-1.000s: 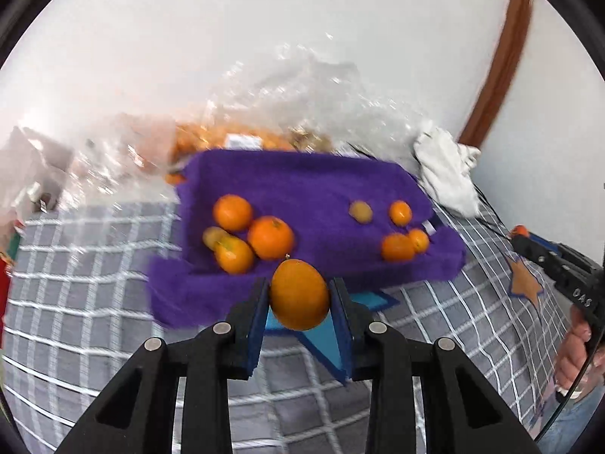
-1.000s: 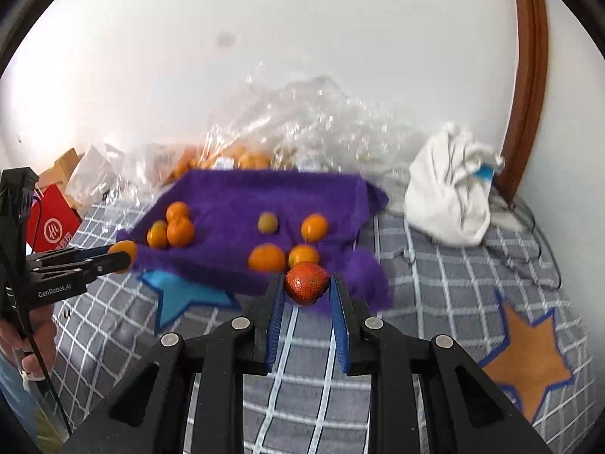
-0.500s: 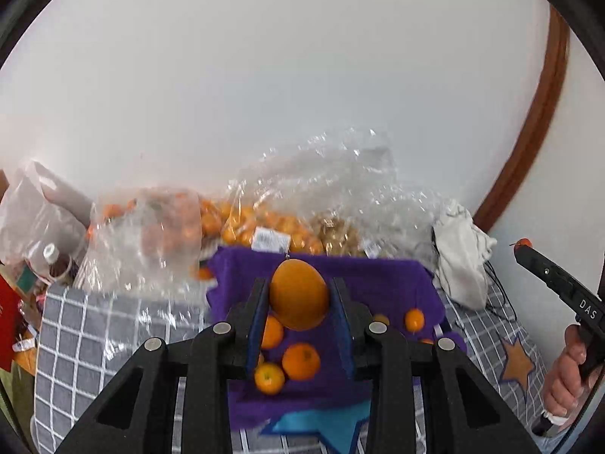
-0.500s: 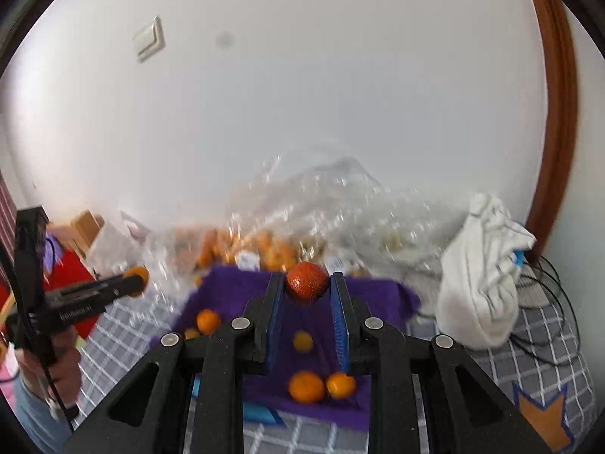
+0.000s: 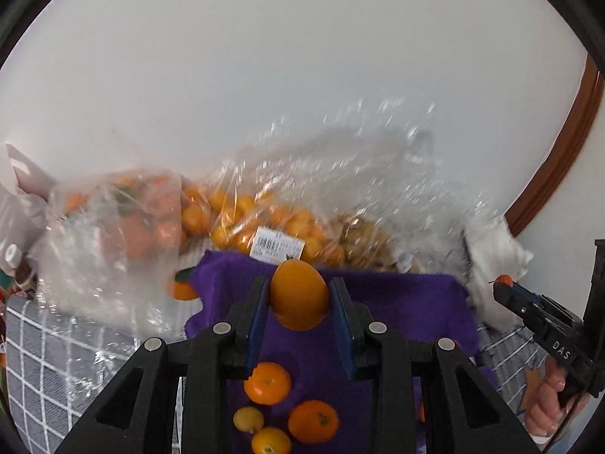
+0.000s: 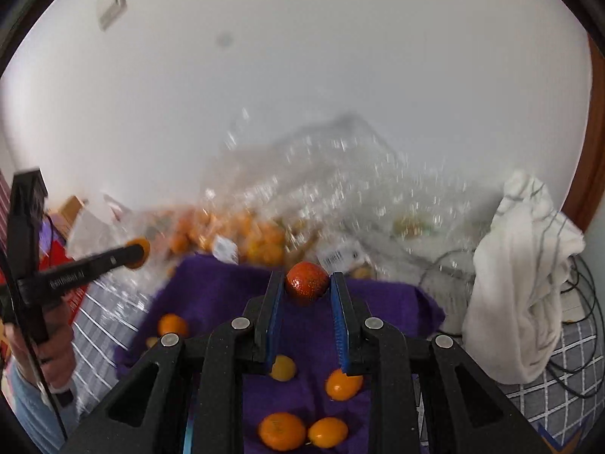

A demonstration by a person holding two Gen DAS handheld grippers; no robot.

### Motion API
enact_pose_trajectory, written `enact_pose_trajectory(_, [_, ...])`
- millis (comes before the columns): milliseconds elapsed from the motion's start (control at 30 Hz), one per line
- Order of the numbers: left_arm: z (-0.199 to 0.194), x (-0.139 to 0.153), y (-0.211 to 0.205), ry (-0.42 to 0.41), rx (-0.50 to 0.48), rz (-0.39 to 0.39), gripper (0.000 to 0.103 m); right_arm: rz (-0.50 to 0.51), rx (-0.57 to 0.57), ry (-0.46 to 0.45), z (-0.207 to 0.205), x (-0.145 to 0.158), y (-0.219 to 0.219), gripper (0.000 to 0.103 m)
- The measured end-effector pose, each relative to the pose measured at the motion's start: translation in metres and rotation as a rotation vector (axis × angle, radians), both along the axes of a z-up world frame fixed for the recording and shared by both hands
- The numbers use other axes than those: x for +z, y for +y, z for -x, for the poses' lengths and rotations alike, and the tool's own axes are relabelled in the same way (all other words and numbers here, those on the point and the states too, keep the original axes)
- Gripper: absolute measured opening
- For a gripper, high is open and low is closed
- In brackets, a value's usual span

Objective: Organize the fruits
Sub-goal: 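Carry the held red-orange fruit and orange over the purple towel, then open the right gripper onto the towel while the left gripper releases its orange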

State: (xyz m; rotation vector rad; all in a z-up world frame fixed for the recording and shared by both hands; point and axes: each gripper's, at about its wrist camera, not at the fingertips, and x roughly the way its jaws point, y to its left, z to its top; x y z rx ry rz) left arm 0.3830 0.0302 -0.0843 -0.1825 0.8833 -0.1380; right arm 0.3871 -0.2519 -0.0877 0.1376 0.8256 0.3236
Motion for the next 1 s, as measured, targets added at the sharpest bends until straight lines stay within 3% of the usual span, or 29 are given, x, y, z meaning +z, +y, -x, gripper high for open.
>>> enact_pose_trajectory(200, [-0.021, -0.05, 0.003, 0.131, -0.007, 0.007, 0.031, 0.042, -0.026, 0.116, -0.024, -0.048, -0.005, 0.024])
enact_pose_trajectory(367, [-0.023, -0.067, -0.001, 0.172, -0.013, -0.014, 0.031, 0.077, -0.023, 0.177, -0.031, -0.074, -0.005, 0.024])
enact_pose_trajectory(700, [-0.026, -0.089, -0.015, 0.23, -0.018, -0.083, 0.031, 0.115, 0.011, 0.234, -0.031, -0.096, 0.007, 0.024])
enact_pose_trajectory(1000, [-0.026, -0.097, -0.027, 0.228, -0.02, -0.119, 0.031, 0.122, 0.007, 0.259, -0.035, -0.101, 0.008, 0.024])
